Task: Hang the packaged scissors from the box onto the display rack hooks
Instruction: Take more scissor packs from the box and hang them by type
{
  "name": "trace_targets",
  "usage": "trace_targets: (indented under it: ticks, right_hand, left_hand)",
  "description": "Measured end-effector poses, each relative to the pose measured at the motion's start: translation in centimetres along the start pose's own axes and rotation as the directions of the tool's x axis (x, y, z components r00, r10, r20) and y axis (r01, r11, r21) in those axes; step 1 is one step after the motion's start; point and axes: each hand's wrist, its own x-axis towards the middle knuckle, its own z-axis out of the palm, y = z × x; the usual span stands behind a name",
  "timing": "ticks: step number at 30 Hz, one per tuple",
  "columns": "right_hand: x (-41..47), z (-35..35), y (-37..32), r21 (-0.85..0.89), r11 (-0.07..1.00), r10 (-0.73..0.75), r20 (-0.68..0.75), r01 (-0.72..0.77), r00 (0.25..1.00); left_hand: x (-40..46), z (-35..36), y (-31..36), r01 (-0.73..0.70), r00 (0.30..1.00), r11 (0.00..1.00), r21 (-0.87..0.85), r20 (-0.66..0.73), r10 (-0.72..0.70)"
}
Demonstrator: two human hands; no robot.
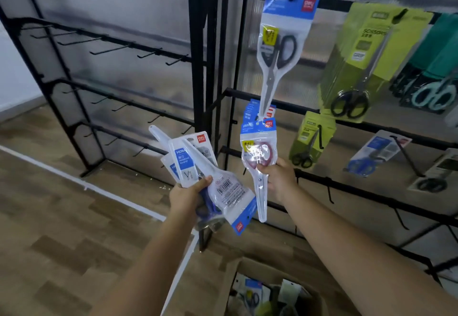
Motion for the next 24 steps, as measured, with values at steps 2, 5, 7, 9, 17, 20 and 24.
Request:
trace_targets:
  ticks: [2, 5, 7, 9, 17, 20, 24]
  right_hand:
    - [0.4, 0.9, 0.3, 0.002, 1.0, 0.015, -0.013, -0.015, 1.0]
    - [0.7, 1.8, 1.0, -0.003, 0.998, 0.058, -0.025, -0.058, 0.998]
    - [0.8, 2.4, 1.4, 0.001, 0.998, 0.067, -0.036, -0.067, 0.997]
    - [1.0, 2.9, 1.8, 0.012, 0.998, 0.068, -0.043, -0.068, 0.997]
    - [1.3, 3.6, 2.9, 0.073, 0.995, 0.064, -0.032, -0.061, 0.997]
    - [1.4, 3.6, 3.3, 0.114, 0.991, 0.067, -0.031, -0.063, 0.997]
    - [1.4, 3.7, 3.5, 0.134, 0.989, 0.07, -0.039, -0.064, 0.997]
  left_hand:
    - [0.8, -0.8, 0.4, 0.038, 0.999, 0.999, 0.01, 0.025, -0.038]
    - [1.8, -1.7, 0.8, 0.066, 0.997, 0.997, 0.039, 0.047, -0.068]
    - [2.4, -2.3, 0.9, 0.076, 0.996, 0.995, 0.057, 0.045, -0.079]
    - [3.1, -2.7, 1.0, 0.077, 0.995, 0.995, 0.066, 0.057, -0.08]
    - [5.2, -3.7, 1.4, 0.089, 0.991, 0.992, 0.086, 0.091, -0.097]
    - [5.8, -3.9, 1.5, 0.108, 0.988, 0.991, 0.082, 0.097, -0.116]
    - [6.2, -4.0, 1.5, 0.13, 0.983, 0.989, 0.075, 0.119, -0.138]
